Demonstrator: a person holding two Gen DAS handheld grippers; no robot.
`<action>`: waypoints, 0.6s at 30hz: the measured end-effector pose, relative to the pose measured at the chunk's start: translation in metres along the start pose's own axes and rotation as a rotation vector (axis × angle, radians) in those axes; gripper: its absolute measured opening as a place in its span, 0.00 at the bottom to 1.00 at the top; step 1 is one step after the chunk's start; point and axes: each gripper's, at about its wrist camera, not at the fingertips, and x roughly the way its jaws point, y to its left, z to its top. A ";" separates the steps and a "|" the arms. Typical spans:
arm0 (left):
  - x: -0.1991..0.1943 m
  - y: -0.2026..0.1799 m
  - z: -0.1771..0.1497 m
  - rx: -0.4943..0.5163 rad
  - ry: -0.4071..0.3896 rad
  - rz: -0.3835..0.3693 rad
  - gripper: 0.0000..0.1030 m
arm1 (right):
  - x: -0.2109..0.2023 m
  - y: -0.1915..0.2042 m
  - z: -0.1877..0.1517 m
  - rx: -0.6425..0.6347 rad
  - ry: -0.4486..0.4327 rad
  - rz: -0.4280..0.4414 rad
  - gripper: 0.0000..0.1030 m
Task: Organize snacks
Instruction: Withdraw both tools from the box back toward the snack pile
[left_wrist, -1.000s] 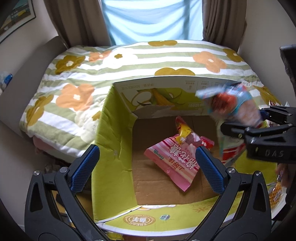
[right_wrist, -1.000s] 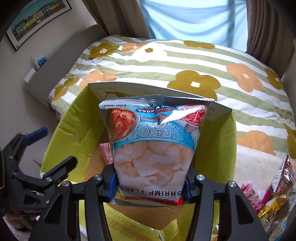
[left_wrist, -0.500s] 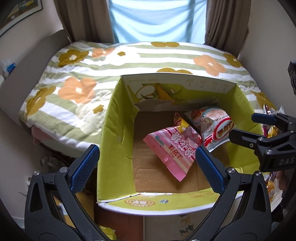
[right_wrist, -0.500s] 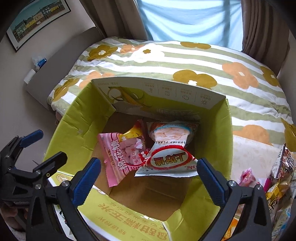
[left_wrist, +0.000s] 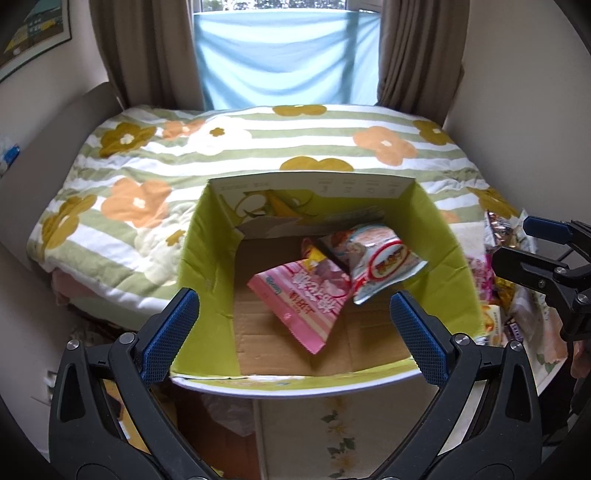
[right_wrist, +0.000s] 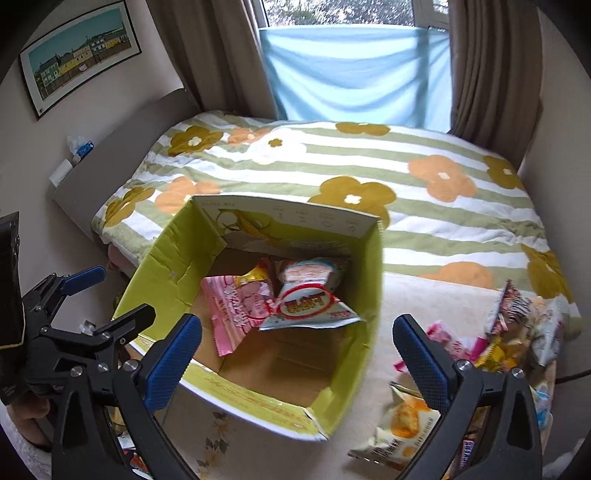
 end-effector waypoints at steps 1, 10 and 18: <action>-0.003 -0.004 -0.001 -0.002 -0.003 -0.008 1.00 | -0.005 -0.004 -0.002 0.002 -0.006 -0.012 1.00; -0.022 -0.065 -0.020 0.027 -0.011 -0.050 1.00 | -0.055 -0.068 -0.037 0.092 -0.053 -0.071 1.00; -0.025 -0.146 -0.045 0.059 0.021 -0.108 1.00 | -0.085 -0.130 -0.094 0.150 -0.025 -0.089 1.00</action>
